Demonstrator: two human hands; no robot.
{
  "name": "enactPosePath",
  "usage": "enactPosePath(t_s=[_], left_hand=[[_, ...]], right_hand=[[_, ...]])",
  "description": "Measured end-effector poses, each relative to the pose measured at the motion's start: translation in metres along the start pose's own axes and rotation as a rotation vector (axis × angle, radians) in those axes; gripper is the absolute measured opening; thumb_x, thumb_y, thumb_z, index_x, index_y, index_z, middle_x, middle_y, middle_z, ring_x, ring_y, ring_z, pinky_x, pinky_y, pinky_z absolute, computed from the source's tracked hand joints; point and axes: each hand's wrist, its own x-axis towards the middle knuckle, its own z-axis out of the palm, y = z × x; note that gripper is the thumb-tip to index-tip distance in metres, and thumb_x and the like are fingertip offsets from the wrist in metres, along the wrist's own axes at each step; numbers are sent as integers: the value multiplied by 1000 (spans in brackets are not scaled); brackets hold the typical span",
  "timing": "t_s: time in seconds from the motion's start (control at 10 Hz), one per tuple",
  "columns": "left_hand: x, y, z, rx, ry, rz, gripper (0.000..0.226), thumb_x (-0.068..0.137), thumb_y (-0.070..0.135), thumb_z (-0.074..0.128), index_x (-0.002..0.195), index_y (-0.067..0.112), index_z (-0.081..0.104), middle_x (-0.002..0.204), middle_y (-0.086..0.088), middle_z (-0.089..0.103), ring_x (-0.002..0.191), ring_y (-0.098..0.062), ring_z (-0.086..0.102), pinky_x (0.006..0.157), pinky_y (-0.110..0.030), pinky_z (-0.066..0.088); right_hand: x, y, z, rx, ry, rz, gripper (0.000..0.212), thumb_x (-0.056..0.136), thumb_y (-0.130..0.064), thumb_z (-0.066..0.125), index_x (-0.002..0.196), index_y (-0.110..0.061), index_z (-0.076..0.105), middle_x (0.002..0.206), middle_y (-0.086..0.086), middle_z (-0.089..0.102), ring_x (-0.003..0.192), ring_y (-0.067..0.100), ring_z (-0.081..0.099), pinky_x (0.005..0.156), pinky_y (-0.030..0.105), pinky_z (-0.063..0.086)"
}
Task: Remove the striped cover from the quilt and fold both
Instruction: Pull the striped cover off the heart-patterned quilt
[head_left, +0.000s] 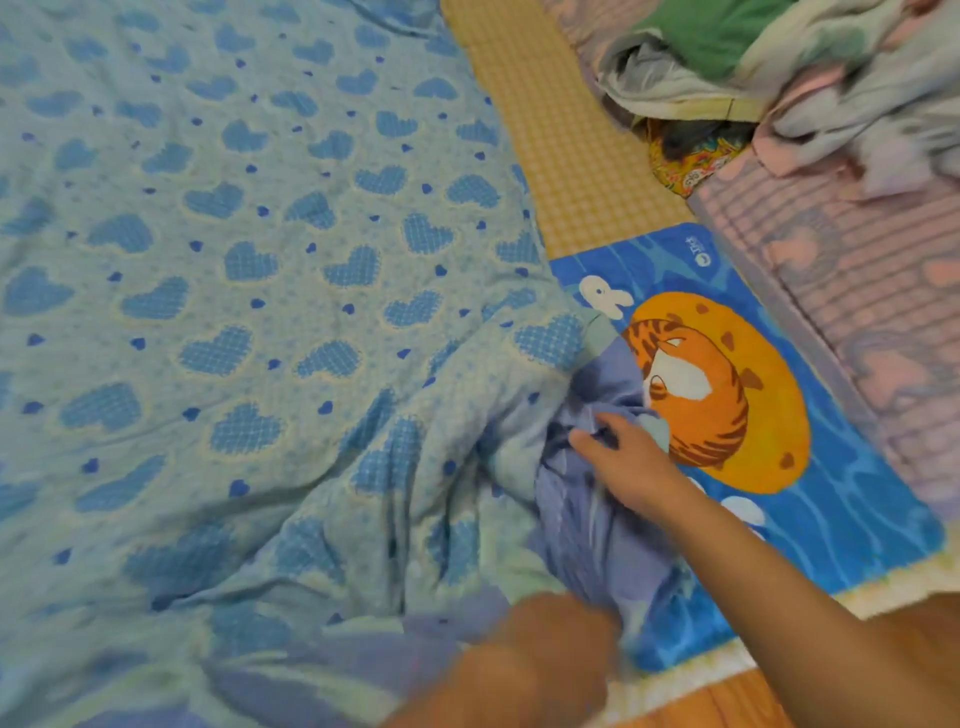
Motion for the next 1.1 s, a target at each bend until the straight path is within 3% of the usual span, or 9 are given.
enactPosePath(t_s=[0.1, 0.2, 0.3, 0.5, 0.7, 0.8, 0.9, 1.0, 1.1], left_hand=[[5, 23, -2, 246, 378, -396, 21, 94, -11, 44, 86, -6, 62, 64, 7, 66, 83, -5, 74, 77, -11, 49], [-14, 2, -26, 554, 28, 379, 31, 99, 17, 43, 121, 11, 63, 114, -3, 63, 112, -30, 62, 89, -41, 49], [12, -15, -67, 400, 185, 231, 49, 96, 35, 48, 142, 23, 41, 137, -8, 43, 124, -34, 45, 103, -41, 40], [61, 22, -54, -325, 153, -36, 84, 90, 56, 61, 153, 13, 26, 152, -17, 24, 141, -34, 33, 115, -39, 27], [53, -9, -126, -949, 457, -44, 21, 85, 1, 56, 98, 6, 72, 97, -18, 73, 90, -33, 71, 81, -54, 56], [42, -56, -220, -1210, 495, -76, 19, 91, 16, 59, 107, 10, 67, 87, -3, 77, 76, -18, 73, 61, -30, 59], [35, -74, -257, -1147, 517, -97, 11, 99, 20, 49, 102, 18, 59, 65, 11, 72, 78, -14, 67, 58, -24, 57], [41, -64, -223, -1124, 358, -133, 26, 95, 0, 45, 117, 4, 59, 99, -16, 72, 91, -32, 66, 79, -41, 55], [32, -49, -192, -1290, 308, -160, 35, 89, -4, 47, 122, -2, 57, 104, -27, 64, 85, -33, 67, 80, -44, 56]], right_hand=[[-23, -2, 17, -284, -53, 81, 99, 76, -74, 59, 154, -27, 21, 162, 10, 17, 148, 32, 20, 114, 46, 28], [-35, 15, 42, -598, -94, 118, 103, 80, -67, 58, 155, -34, -5, 164, 3, -15, 149, 39, -7, 116, 57, 21], [-33, 23, 36, -647, 9, 80, 79, 91, -32, 58, 155, -30, 13, 161, 10, 7, 146, 40, 12, 111, 53, 31], [-58, 15, 14, -378, 181, -170, 41, 74, -9, 53, 108, -29, 65, 92, 2, 65, 94, 36, 61, 59, 32, 38], [-60, 70, -48, -386, 361, 76, 42, 88, -1, 57, 126, -18, 65, 116, 15, 68, 93, 39, 60, 68, 45, 50], [-61, 92, -59, -591, 205, 355, 19, 95, -7, 54, 109, -15, 63, 108, 19, 66, 86, 38, 57, 70, 44, 46], [-55, 76, -32, -631, 232, 200, 36, 89, -10, 57, 124, -11, 58, 125, 16, 59, 115, 37, 54, 98, 42, 43], [-70, 4, -1, 348, 146, -113, 66, 78, -16, 74, 138, -18, 49, 140, 3, 49, 131, 21, 46, 98, 23, 44], [-88, -56, 35, 656, -366, -171, 103, 68, -43, 85, 147, -41, 19, 152, -23, 29, 134, -7, 36, 89, 5, 43]])
